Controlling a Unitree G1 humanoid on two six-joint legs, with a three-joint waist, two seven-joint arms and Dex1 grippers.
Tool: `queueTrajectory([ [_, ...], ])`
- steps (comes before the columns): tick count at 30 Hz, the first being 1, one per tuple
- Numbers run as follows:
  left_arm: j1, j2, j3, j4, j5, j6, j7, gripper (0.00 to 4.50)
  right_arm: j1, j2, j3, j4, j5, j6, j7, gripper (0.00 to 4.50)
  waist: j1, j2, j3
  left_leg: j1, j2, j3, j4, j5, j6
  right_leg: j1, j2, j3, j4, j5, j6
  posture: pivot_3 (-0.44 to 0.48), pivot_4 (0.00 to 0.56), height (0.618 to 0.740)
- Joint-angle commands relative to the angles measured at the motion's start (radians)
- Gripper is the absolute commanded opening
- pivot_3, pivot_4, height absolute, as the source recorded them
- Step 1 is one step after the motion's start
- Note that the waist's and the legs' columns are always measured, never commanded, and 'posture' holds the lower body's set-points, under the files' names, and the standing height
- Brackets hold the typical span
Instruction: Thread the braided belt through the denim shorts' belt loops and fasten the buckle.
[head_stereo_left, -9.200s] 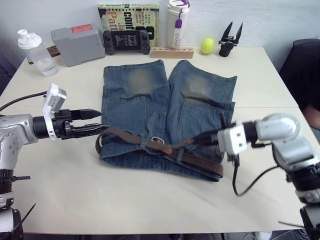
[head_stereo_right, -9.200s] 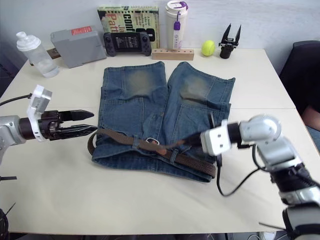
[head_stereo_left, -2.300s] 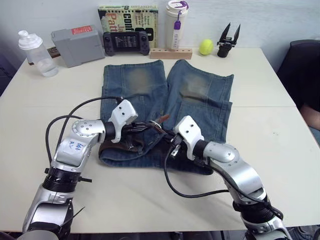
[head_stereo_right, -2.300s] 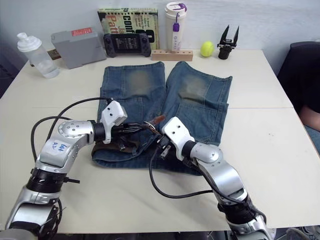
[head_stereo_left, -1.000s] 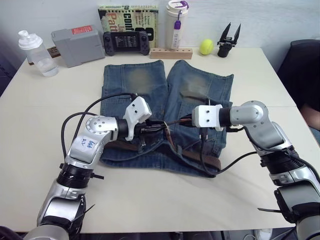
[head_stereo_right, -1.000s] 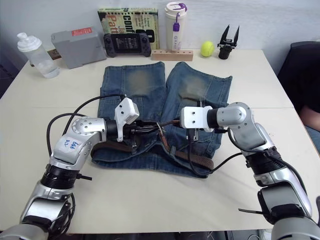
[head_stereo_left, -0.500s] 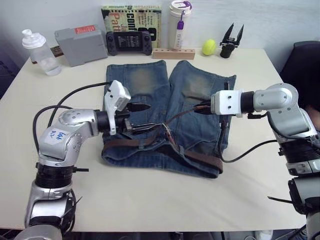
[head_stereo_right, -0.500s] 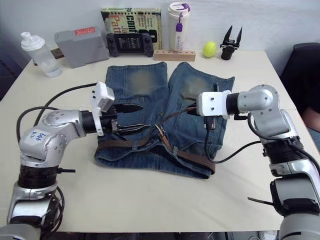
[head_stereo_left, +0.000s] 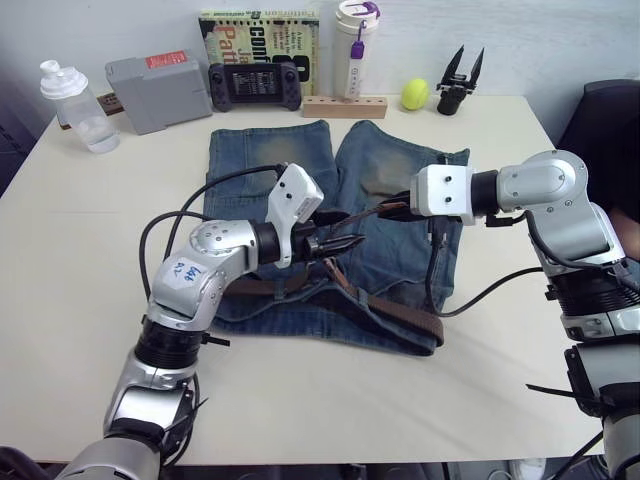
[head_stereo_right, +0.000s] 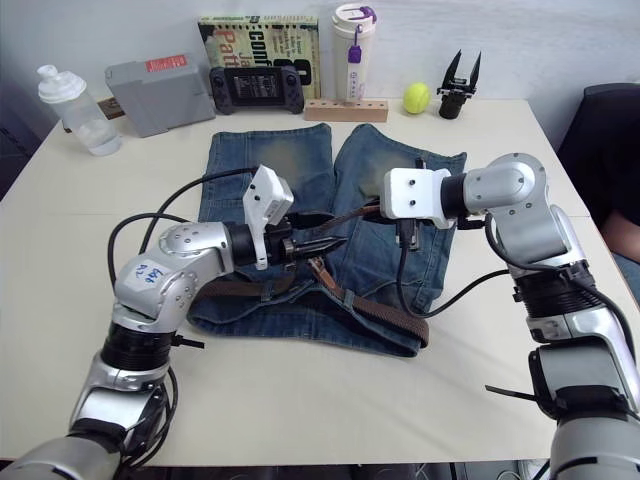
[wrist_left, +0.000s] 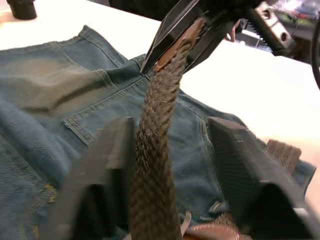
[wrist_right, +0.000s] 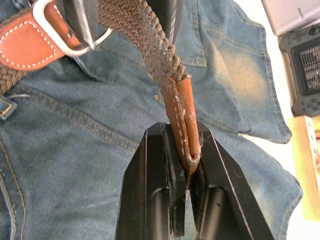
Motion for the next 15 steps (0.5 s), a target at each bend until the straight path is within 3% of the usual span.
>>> queueTrajectory([
  [1, -0.021, 0.007, -0.03, 0.013, 0.031, -0.037, -0.009, 1.36, -0.006, 0.015, -0.03, -0.064, 0.019, 0.02, -0.03, 0.0, -0.002, 0.0, 0.0, 0.0, 0.0, 0.0, 0.0, 0.0, 0.0, 0.0, 0.0, 0.0, 0.0, 0.0, 0.0, 0.0, 0.15, 0.713],
  [2, -0.02, 0.01, -0.044, 0.024, 0.045, -0.045, -0.011, 0.85, -0.001, 0.02, -0.032, -0.072, 0.021, 0.027, -0.038, 0.0, -0.002, 0.0, 0.0, 0.0, 0.0, 0.0, 0.0, 0.0, 0.0, 0.0, 0.0, 0.0, 0.0, 0.0, 0.0, 0.0, 0.15, 0.713],
  [5, -0.028, -0.003, -0.052, 0.066, 0.061, -0.055, -0.004, 0.06, 0.026, 0.047, -0.056, -0.119, 0.054, 0.103, -0.078, 0.0, 0.0, 0.0, 0.0, 0.0, 0.0, 0.0, 0.0, 0.0, 0.0, 0.0, 0.0, 0.0, 0.0, 0.0, 0.0, 0.0, 0.15, 0.713],
  [6, -0.029, -0.006, -0.046, 0.071, 0.064, -0.047, 0.005, 0.06, 0.038, 0.055, -0.075, -0.143, 0.084, 0.165, -0.088, 0.0, 0.0, 0.0, 0.0, 0.0, 0.0, 0.0, 0.0, 0.0, 0.0, 0.0, 0.0, 0.0, 0.0, 0.0, 0.0, 0.0, 0.15, 0.713],
  [8, -0.026, -0.014, -0.015, 0.076, 0.05, 0.002, 0.037, 0.0, 0.068, 0.058, -0.124, -0.197, 0.157, 0.296, -0.099, 0.9, 0.001, 0.0, 0.0, 0.0, 0.0, 0.0, 0.0, 0.0, 0.0, 0.0, 0.0, 0.0, 0.0, 0.0, 0.0, 0.0, 0.15, 0.713],
  [12, -0.008, -0.06, 0.069, 0.085, 0.005, 0.142, 0.13, 0.0, 0.172, 0.027, -0.217, -0.325, 0.278, 0.507, -0.121, 2.0, 0.009, 0.0, 0.0, -0.001, 0.0, -0.002, 0.0, 0.0, 0.0, 0.001, 0.0, -0.001, -0.001, 0.0, 0.0, 0.0, 0.15, 0.713],
  [13, -0.004, -0.07, 0.085, 0.081, -0.005, 0.169, 0.146, 0.0, 0.191, 0.025, -0.235, -0.35, 0.304, 0.545, -0.133, 2.5, 0.012, 0.0, 0.0, -0.001, 0.0, -0.002, 0.0, 0.0, 0.0, 0.001, 0.0, -0.001, 0.0, 0.0, 0.0, 0.0, 0.15, 0.713],
  [15, -0.015, -0.133, 0.192, 0.079, -0.08, 0.249, 0.204, 0.0, 0.242, 0.054, -0.303, -0.395, 0.399, 0.657, -0.182, 3.18, 0.016, 0.0, 0.0, -0.001, 0.0, -0.002, 0.0, 0.0, 0.0, 0.001, 0.0, -0.001, -0.001, 0.0, 0.0, 0.0, 0.15, 0.713],
])
